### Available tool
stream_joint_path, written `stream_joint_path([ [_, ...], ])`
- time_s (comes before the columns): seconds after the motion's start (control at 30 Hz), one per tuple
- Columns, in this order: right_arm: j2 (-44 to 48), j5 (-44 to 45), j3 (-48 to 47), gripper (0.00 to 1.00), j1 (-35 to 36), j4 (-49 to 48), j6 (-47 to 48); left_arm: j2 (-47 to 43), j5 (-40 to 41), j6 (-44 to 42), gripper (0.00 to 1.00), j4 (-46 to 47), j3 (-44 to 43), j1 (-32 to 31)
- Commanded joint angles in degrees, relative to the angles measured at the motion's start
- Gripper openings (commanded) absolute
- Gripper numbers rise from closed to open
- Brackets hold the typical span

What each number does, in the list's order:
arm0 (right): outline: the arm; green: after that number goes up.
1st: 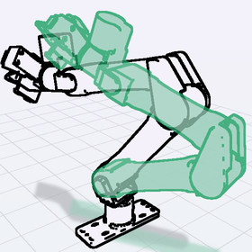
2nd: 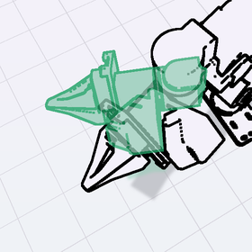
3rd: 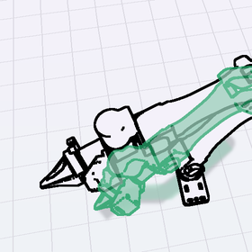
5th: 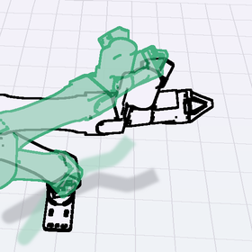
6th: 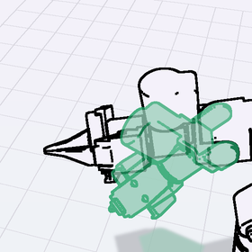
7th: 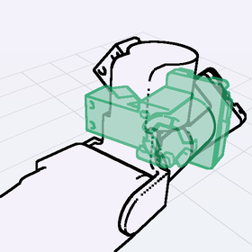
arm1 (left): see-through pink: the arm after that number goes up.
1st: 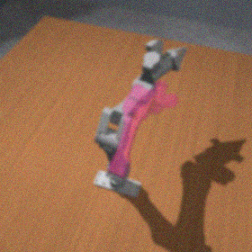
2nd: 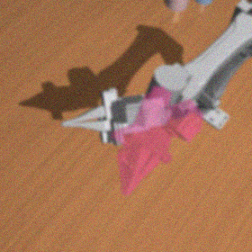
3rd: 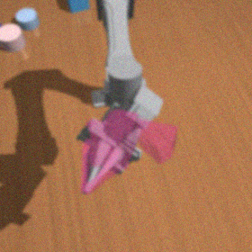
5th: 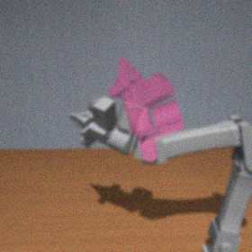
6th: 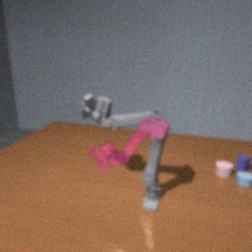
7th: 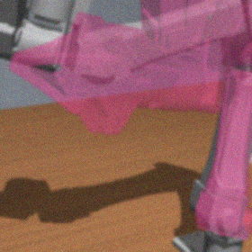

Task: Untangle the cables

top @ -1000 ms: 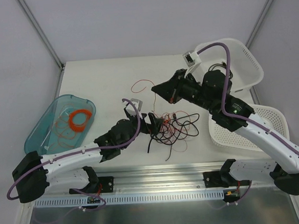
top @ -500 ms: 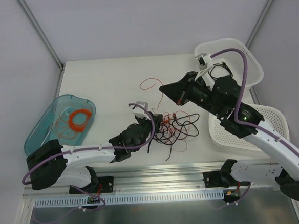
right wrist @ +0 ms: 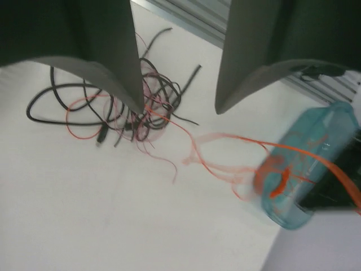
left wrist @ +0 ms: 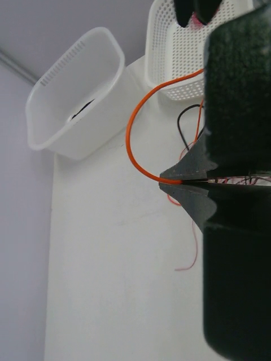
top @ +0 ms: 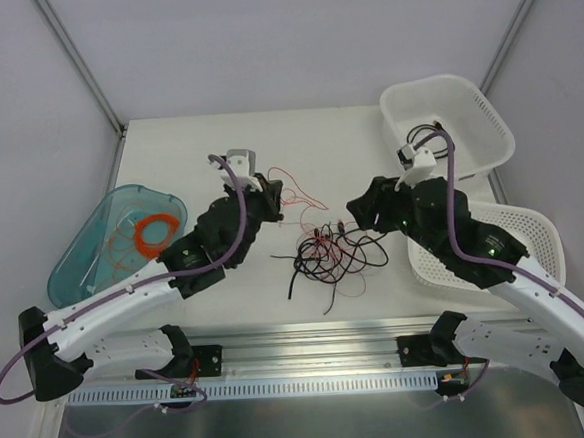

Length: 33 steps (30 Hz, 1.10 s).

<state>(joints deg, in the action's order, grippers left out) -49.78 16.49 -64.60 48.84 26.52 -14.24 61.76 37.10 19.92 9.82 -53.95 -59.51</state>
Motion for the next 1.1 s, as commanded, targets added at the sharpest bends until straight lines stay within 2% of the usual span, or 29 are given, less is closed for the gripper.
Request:
stream_joint_path([
  [0.0,3.4,3.4,4.5,0.60,-0.1,4.5,0.5,-3.0,-1.1,-5.0,0.00,-18.8,-9.8,4.0],
  [0.2,5.4,2.3,11.2,0.75,-0.1,6.3,0.6,-3.5,-5.2,-11.6,0.00,-31.9,-25.4,11.0],
  [0.27,6.1,1.1,12.6,0.77,-0.1,6.1,0.9,-3.0,-4.9,-14.5,0.00,-34.2,-29.3,12.4],
  [0.37,6.5,-0.4,14.3,0.78,-0.1,5.7,1.2,-1.5,-4.8,-18.4,0.00,-37.7,-40.0,15.9],
  [0.5,7.0,-1.4,15.7,0.78,-0.1,5.6,1.3,2.0,-0.6,-24.8,0.00,-40.2,-48.4,19.7],
  [0.63,7.4,-2.7,16.6,0.78,-0.1,5.6,1.1,2.8,1.6,-28.0,0.00,-41.2,-51.8,25.6],
  [0.87,7.4,-4.5,17.1,0.78,-0.1,5.6,2.2,6.4,5.3,-34.8,0.00,-41.0,-62.8,37.3],
  [1.0,6.9,-5.6,17.8,0.78,0.0,5.0,1.9,7.9,4.2,-36.4,0.00,-40.9,-64.4,40.8],
  [1.07,6.6,-6.2,17.8,0.78,0.0,4.6,2.0,8.6,6.6,-37.8,0.00,-39.5,-66.5,41.6],
])
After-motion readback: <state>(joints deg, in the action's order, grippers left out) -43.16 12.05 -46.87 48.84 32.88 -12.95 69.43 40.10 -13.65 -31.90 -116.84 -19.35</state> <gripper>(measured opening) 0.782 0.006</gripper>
